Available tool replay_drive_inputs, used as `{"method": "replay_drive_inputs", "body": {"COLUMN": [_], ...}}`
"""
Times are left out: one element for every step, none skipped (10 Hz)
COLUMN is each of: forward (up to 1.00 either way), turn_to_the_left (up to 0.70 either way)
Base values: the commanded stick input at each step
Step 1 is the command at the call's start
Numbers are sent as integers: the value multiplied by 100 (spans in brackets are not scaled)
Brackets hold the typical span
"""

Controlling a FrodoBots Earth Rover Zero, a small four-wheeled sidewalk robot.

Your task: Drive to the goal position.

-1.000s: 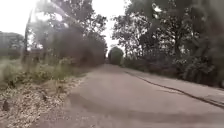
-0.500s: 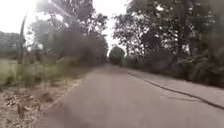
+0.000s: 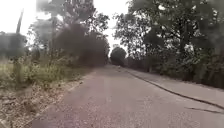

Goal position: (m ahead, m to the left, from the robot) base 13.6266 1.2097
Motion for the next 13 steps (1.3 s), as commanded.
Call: {"method": "replay_drive_inputs", "body": {"forward": [100, 100, 100, 100, 100, 100, 100, 100, 100, 100, 100, 100, 100], "turn_to_the_left": [0, 0, 0, 0, 0, 0, 0, 0, 0, 0, 0, 0, 0]}}
